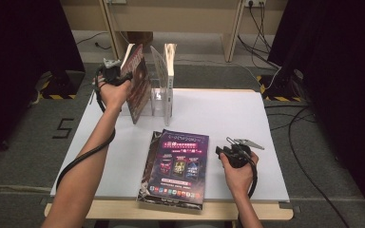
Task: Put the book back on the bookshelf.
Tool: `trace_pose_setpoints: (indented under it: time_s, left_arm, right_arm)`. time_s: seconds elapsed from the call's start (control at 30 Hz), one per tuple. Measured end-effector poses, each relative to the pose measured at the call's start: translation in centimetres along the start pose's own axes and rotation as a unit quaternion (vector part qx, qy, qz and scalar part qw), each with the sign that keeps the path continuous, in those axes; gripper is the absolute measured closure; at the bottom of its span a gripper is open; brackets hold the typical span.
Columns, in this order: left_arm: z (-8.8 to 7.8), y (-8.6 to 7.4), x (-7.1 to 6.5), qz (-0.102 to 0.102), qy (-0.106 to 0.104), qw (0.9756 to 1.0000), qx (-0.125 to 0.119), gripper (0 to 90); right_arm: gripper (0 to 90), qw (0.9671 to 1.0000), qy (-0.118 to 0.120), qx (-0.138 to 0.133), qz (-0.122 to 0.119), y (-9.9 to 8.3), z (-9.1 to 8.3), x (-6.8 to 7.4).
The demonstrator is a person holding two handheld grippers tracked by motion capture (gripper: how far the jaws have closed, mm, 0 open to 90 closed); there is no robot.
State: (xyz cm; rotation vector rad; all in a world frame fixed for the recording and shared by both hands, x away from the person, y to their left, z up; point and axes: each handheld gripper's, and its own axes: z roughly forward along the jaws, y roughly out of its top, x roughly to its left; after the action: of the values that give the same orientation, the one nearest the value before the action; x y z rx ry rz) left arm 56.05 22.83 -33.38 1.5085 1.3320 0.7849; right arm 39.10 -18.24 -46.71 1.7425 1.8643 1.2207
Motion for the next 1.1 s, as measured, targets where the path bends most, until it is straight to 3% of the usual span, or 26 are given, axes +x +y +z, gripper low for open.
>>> trace_pose_setpoints:
  time_s: [0.27, 0.47, 0.73, 0.9, 1.1]
  left_arm:
    - [0.0, -0.7, -0.1, 0.001, 0.004, 0.9993, -0.036, 83.9]
    - [0.0, -1.0, -0.4, 0.009, 0.020, 0.9971, -0.073, 84.0]
    - [0.3, -1.5, -0.3, 0.012, 0.031, 0.9968, -0.073, 83.6]
    - [0.2, -1.5, -0.3, 0.019, 0.027, 0.9971, -0.068, 82.9]
    - [0.3, -1.8, 0.2, 0.009, 0.029, 0.9978, -0.059, 77.6]
  right_arm:
    - [62.9, 1.0000, -0.001, 0.000, -0.001, 0.0, 0.0, 0.0]
    - [63.0, 1.0000, -0.002, -0.002, -0.001, 0.0, 0.0, -0.1]
    - [63.0, 1.0000, 0.000, -0.002, 0.000, 0.0, -0.1, -0.1]
    - [63.0, 1.0000, 0.000, -0.002, 0.000, 0.0, 0.0, -0.1]
    - [62.8, 1.0000, 0.001, -0.001, 0.004, 0.0, 0.0, 0.0]
